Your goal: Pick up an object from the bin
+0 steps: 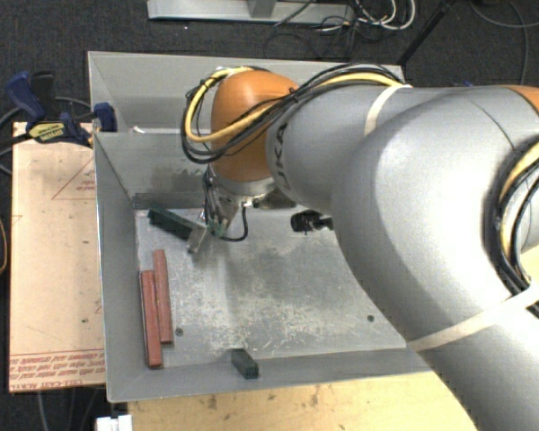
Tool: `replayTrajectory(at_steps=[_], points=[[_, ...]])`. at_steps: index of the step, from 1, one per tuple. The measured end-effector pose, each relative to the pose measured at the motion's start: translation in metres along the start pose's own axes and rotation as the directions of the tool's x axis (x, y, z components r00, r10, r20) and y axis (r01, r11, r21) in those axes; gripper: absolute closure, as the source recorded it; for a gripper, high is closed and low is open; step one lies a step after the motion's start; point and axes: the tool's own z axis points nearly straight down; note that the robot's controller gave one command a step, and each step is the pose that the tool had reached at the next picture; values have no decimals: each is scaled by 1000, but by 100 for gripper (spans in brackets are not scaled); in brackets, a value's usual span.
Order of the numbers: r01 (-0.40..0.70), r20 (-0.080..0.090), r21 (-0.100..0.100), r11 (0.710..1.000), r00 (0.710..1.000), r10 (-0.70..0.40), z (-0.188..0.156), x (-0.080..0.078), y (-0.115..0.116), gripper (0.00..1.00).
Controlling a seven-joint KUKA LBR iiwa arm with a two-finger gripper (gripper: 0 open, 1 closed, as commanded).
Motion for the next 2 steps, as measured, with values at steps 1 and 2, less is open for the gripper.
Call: replayTrajectory(at_steps=[1,2], points=[[0,1,0,1000,1000,0,0,0,0,0],[1,1,0,1000,1000,-1,0,0,1,100]])
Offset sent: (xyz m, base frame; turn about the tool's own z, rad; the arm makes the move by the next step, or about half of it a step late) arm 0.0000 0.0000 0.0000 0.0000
